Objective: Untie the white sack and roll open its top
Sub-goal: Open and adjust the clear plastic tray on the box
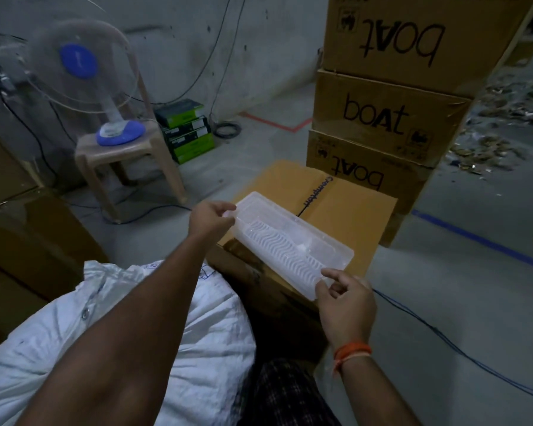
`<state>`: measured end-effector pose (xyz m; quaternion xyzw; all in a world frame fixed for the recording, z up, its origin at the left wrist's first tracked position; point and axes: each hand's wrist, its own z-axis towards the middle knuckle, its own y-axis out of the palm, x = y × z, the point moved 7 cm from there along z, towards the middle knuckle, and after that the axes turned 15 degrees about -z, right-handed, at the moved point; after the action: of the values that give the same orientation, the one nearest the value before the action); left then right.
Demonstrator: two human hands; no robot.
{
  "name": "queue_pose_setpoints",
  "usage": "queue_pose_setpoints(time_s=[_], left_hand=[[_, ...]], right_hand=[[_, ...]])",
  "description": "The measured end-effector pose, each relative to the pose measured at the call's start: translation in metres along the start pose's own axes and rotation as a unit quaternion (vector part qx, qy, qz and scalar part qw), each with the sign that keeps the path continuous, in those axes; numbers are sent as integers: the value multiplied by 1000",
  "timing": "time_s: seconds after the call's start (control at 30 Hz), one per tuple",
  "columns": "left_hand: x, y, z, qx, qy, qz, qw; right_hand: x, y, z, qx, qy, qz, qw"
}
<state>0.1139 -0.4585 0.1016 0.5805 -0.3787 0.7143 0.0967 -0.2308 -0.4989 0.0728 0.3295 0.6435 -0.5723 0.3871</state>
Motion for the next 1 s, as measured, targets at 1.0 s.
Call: queue_pose_setpoints(time_s=[1.0], left_hand=[[-16, 7, 2, -14, -45, -73, 996]], right_hand=[[33, -14, 16, 61, 61, 50, 995]])
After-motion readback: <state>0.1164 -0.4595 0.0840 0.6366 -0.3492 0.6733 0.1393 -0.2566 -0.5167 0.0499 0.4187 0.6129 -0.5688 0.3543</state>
